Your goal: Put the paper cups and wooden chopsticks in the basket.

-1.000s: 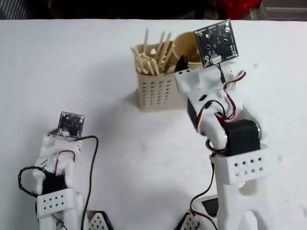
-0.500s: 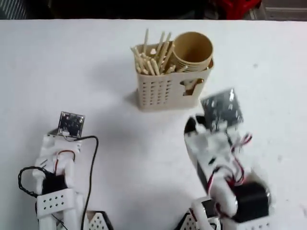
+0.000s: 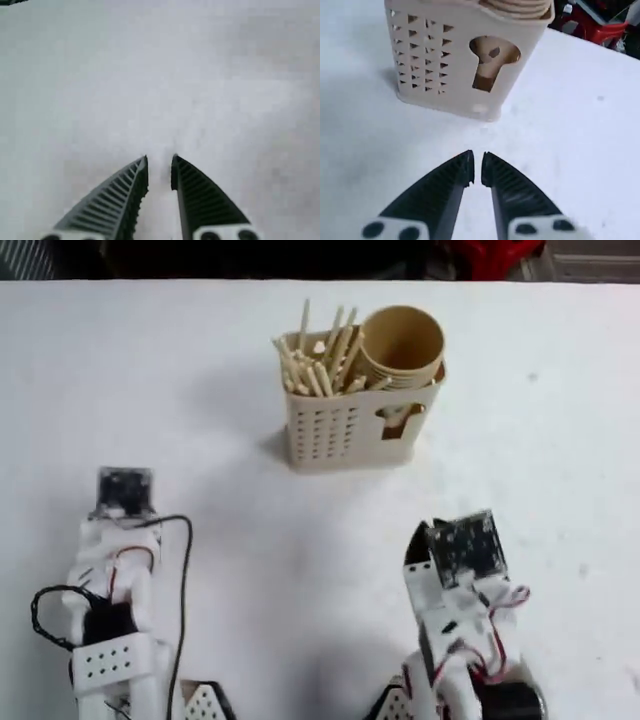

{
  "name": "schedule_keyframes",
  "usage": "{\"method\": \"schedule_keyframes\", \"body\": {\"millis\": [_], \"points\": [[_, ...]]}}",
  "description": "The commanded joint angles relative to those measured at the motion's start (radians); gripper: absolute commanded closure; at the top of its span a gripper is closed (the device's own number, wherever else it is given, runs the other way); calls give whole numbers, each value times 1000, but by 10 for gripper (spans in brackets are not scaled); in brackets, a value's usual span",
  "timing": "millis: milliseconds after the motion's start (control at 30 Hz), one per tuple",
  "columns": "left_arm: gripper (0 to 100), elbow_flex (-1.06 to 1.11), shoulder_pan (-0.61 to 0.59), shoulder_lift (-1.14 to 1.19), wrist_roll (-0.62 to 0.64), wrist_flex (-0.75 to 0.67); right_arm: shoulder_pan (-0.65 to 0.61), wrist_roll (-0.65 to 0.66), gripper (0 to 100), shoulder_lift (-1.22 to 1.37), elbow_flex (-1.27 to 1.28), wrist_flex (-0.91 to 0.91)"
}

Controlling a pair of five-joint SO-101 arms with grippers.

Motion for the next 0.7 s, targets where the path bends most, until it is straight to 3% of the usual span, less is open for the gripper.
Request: {"method": "schedule_keyframes", "body": {"millis": [0, 167, 467, 667], "points": [[902, -60, 15, -13, 222, -18, 22, 12, 957, 18, 114, -64], [902, 18, 22, -13, 245, -34, 28, 12, 957, -56, 344, -159], [903, 51, 18, -8, 247, -35, 28, 12, 956, -59, 569, -168], [905, 51, 18, -13, 249, 141, 22, 11, 956, -59, 620, -111]]}}
